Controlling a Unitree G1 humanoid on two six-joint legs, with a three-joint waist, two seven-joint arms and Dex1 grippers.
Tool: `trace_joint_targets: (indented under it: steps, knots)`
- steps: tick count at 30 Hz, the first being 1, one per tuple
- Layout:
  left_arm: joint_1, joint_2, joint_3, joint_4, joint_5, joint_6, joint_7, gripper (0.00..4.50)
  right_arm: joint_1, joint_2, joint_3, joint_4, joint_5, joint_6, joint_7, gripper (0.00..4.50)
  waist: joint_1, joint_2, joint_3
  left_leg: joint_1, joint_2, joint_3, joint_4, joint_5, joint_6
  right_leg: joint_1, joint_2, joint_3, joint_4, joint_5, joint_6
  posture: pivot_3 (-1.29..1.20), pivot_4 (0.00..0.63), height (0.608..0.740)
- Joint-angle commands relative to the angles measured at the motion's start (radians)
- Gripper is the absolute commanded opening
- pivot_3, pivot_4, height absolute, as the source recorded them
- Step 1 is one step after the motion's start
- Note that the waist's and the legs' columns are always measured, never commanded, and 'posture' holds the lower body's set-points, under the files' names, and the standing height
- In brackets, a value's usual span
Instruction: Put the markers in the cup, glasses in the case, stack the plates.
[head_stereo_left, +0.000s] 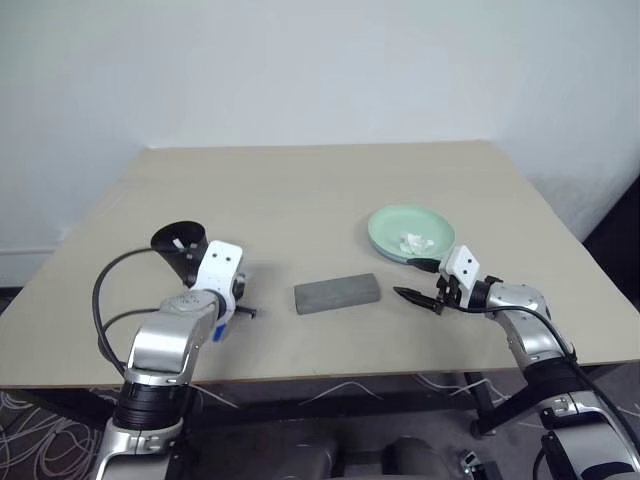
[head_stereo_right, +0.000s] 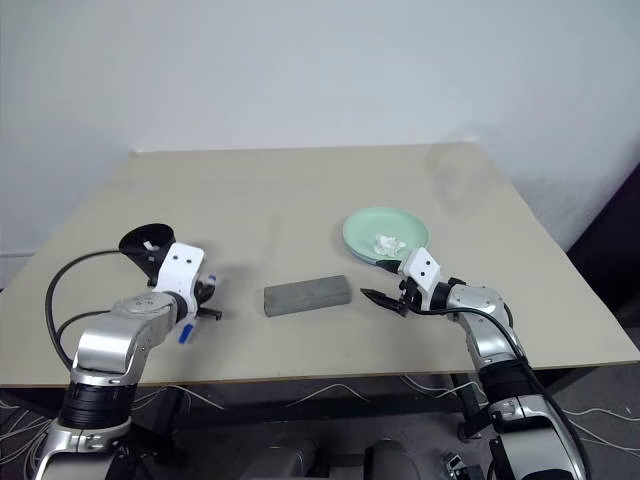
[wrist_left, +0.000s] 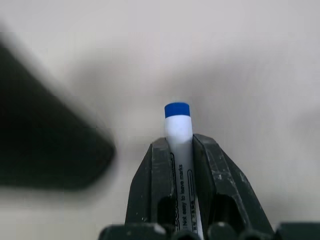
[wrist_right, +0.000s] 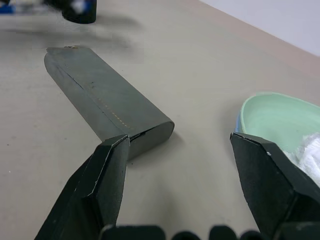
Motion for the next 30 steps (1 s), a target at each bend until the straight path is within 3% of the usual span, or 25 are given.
trace_joint_targets:
  steps: [1, 14, 23, 30]
  knots:
    - [-0.076, -0.011, 0.026, 0.033, 0.032, -0.284, -0.004, 0.14, -0.036, 0.004, -0.013, -0.012, 0.003, -0.02, -0.006, 3.5, 0.0, 0.0, 0.0, 0.0, 0.0, 0.0, 0.0, 0.0, 0.0, 0.0, 0.0, 0.0, 0.0, 0.0, 0.0, 0.0, 0.0, 0.734]
    - [-0.286, -0.025, 0.187, 0.491, 0.131, -0.975, 0.221, 0.14, -0.036, 0.0, -0.02, -0.022, 0.003, -0.02, -0.013, 3.5, -0.001, 0.0, 0.0, 0.0, 0.0, 0.0, 0.0, 0.0, 0.0, -0.001, 0.001, 0.0, -0.001, 0.0, 0.0, 0.0, 0.0, 0.734]
    - [-0.3, -0.033, 0.208, 0.693, 0.128, -1.145, 0.239, 0.14, -0.025, -0.004, -0.022, -0.034, 0.003, -0.019, -0.021, 3.5, 0.001, -0.001, -0.001, 0.0, 0.0, 0.0, 0.001, 0.0, 0.0, 0.0, 0.001, 0.0, 0.0, 0.0, 0.001, 0.0, 0.0, 0.734]
    - [-0.296, -0.045, 0.2, 0.716, 0.142, -1.163, 0.252, 2.61, -0.023, -0.007, -0.024, -0.037, 0.004, -0.017, -0.021, 3.5, -0.001, -0.001, -0.001, 0.0, 0.0, 0.0, 0.002, 0.0, 0.0, 0.0, 0.001, 0.0, 0.0, 0.0, 0.001, 0.0, 0.0, 0.734]
